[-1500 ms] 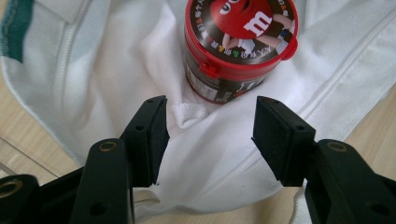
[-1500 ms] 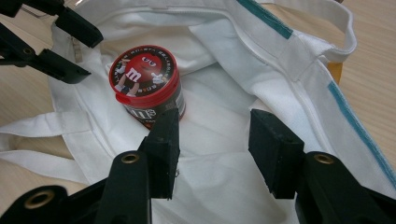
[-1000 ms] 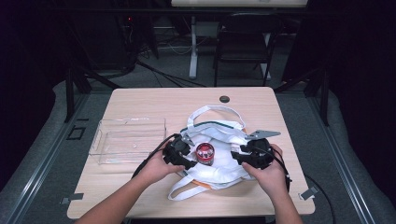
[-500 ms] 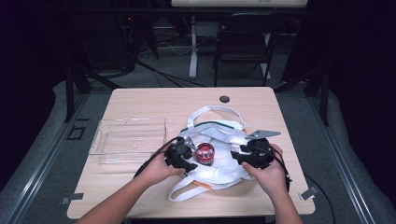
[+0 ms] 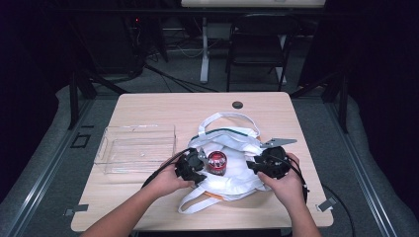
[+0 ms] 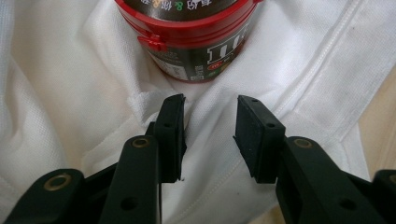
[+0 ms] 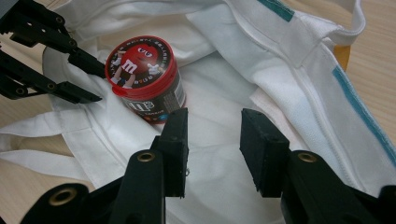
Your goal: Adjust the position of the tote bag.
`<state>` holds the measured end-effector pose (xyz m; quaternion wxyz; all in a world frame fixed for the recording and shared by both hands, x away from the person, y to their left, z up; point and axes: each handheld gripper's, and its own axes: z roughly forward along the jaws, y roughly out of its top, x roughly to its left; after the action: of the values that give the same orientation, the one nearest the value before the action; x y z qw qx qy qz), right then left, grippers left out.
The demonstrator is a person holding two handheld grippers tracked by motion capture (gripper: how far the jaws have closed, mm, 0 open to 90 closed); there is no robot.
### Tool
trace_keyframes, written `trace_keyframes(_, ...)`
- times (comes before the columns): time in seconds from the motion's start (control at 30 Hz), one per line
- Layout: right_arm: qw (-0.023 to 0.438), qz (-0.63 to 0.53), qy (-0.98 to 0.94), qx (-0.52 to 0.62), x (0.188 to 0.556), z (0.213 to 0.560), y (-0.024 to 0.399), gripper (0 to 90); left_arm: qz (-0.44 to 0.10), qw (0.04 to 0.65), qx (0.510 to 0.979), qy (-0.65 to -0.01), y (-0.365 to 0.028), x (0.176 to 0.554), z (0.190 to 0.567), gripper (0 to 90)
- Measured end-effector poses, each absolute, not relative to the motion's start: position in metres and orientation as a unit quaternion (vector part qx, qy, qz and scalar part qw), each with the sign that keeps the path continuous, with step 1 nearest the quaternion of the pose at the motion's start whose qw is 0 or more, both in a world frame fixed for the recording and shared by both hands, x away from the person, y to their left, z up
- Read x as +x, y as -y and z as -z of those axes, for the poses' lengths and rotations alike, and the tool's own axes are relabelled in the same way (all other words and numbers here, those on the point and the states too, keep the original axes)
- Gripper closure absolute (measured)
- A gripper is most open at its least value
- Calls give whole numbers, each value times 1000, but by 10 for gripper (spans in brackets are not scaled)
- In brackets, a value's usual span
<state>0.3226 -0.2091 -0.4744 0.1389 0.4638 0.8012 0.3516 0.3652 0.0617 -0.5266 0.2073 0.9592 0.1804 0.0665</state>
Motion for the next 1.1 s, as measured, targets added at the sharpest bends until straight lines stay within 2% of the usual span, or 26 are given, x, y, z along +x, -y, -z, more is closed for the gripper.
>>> trace_keyframes(0.43, 142, -354, -798, 467, 323, 474, 209, 622, -103, 188, 964, -156, -60, 360, 523, 803)
trace_keyframes(0.53, 139, -356, -797, 468, 323, 474, 210, 622, -107, 183, 966, -150, -60, 359, 522, 862)
trace_keyframes(1.1, 139, -355, -796, 471, 324, 476, 210, 621, -102, 167, 974, -116, -60, 358, 530, 875)
